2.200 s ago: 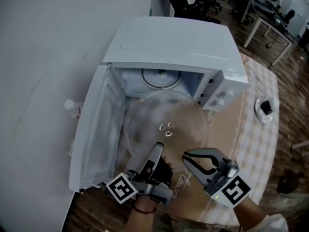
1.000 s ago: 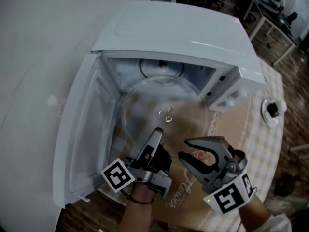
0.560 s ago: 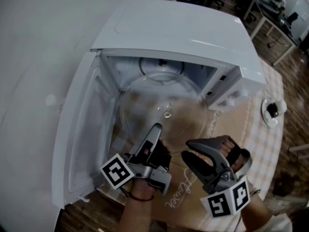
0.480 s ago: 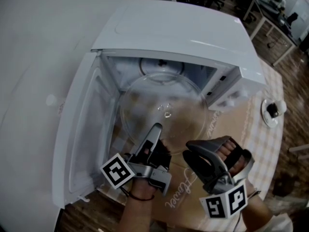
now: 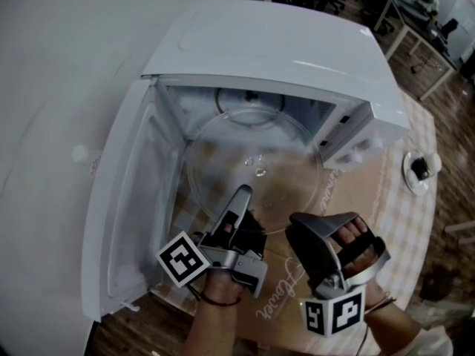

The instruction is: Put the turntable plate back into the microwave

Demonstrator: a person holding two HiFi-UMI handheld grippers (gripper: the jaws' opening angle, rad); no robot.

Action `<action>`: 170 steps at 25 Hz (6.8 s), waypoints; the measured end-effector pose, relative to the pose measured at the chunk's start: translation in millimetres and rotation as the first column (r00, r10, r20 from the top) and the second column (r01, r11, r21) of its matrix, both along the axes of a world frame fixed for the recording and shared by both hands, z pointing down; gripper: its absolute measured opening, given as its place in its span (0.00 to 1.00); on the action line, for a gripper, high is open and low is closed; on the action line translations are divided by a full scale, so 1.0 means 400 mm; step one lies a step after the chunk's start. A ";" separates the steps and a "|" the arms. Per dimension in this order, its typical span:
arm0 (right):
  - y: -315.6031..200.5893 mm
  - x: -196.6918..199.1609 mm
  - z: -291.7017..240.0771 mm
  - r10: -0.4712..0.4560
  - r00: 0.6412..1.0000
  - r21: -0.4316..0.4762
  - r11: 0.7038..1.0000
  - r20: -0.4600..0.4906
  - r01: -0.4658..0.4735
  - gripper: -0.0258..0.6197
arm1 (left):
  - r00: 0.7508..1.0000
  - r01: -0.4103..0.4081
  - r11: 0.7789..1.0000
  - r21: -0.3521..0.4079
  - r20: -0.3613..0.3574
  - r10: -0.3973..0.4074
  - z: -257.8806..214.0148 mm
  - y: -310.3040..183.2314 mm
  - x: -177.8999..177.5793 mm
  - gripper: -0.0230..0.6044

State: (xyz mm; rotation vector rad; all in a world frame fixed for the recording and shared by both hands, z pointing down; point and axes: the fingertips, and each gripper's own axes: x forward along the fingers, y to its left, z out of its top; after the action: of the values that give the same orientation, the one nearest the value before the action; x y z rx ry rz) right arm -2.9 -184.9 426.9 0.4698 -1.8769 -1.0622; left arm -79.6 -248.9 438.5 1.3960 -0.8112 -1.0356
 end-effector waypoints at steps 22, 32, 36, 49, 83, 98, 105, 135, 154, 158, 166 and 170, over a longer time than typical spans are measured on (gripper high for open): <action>-0.058 -0.064 0.026 -0.019 0.999 0.143 0.990 0.029 0.015 0.14 | 0.999 0.028 1.000 -0.009 -0.019 -0.028 0.006 -0.050 -0.026 0.07; -0.128 -0.075 0.034 0.014 0.998 0.166 0.986 0.054 -0.022 0.13 | 1.000 0.009 1.000 -0.010 0.019 -0.009 0.016 -0.119 -0.037 0.07; -0.166 -0.083 0.038 0.034 0.997 0.156 0.987 0.071 -0.045 0.13 | 0.999 0.002 1.000 -0.011 0.033 -0.002 0.018 -0.157 -0.043 0.07; -0.235 -0.097 0.059 0.057 0.995 0.160 0.985 0.081 -0.070 0.14 | 1.000 0.010 1.000 -0.014 0.014 -0.010 0.041 -0.223 -0.058 0.07; -0.386 -0.101 0.081 0.123 0.985 0.126 0.982 0.124 -0.138 0.14 | 1.000 0.008 0.999 -0.043 0.018 -0.008 0.068 -0.372 -0.065 0.07; -0.447 -0.102 0.063 0.166 0.975 0.117 0.976 0.146 -0.184 0.14 | 0.999 -0.003 0.997 -0.077 0.038 0.006 0.060 -0.432 -0.066 0.07; -0.464 -0.095 0.061 0.215 0.964 0.095 0.968 0.158 -0.231 0.14 | 0.998 -0.022 0.991 -0.135 0.057 0.030 0.067 -0.453 -0.058 0.08; -0.481 -0.132 0.054 0.232 0.968 0.059 0.969 0.092 -0.238 0.14 | 0.998 0.053 0.977 -0.209 0.029 -0.048 0.078 -0.496 -0.073 0.07; -0.482 -0.127 0.064 0.219 0.975 0.075 0.973 0.025 -0.220 0.13 | 1.000 0.027 0.988 -0.155 0.001 -0.027 0.058 -0.499 -0.070 0.20; -0.480 -0.123 0.069 0.214 0.977 0.094 0.972 0.016 -0.215 0.12 | 1.000 0.012 0.991 -0.132 0.017 -0.010 0.047 -0.495 -0.064 0.27; -0.481 -0.124 0.075 0.223 0.975 0.080 0.971 0.013 -0.224 0.12 | 0.995 -0.047 0.995 -0.092 0.084 0.054 0.042 -0.453 -0.045 0.28; -0.478 -0.122 0.086 0.217 0.976 0.079 0.973 0.002 -0.216 0.12 | 0.980 -0.064 0.994 -0.090 0.181 0.079 0.053 -0.388 -0.055 0.28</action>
State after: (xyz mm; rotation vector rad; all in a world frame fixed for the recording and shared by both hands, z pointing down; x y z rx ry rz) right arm -51.7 -376.2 461.3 0.6997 -1.7374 -0.9917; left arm -101.6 -404.0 459.5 1.4533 -0.9225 -0.8158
